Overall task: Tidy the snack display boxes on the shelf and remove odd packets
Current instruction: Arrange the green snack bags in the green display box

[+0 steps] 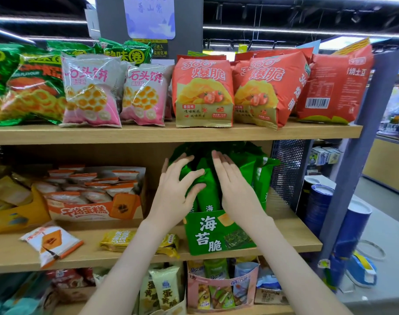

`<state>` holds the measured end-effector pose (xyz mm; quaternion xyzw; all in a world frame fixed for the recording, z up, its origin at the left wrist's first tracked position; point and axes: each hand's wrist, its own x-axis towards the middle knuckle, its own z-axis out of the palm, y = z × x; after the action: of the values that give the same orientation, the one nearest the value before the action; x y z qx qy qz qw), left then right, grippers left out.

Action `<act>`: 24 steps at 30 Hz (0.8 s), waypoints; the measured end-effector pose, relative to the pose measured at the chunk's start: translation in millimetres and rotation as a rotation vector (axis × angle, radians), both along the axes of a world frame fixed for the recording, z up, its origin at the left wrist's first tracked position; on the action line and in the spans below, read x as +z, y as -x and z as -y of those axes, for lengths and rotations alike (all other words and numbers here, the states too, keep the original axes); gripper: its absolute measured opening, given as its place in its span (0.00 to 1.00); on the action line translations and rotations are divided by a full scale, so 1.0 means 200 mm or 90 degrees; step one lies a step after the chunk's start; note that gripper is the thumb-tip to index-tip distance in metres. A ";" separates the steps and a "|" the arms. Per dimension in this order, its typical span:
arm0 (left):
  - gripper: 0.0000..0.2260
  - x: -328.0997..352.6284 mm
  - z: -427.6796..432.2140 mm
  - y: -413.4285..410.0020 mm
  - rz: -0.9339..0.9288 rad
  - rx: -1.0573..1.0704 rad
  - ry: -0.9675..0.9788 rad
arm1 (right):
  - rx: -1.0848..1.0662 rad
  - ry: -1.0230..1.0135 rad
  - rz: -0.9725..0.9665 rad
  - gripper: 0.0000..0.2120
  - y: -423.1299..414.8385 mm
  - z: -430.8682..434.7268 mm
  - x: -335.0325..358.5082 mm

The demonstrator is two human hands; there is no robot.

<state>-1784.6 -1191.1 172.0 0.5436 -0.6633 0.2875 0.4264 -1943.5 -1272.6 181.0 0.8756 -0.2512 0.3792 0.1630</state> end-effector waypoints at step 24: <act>0.15 -0.04 0.03 -0.02 -0.024 -0.015 0.031 | 0.067 -0.032 0.083 0.27 -0.01 0.02 -0.07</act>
<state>-1780.6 -1196.5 164.3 0.5305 -0.6542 0.2884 0.4555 -1940.6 -1276.6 166.8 0.8648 -0.2242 0.4372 0.1039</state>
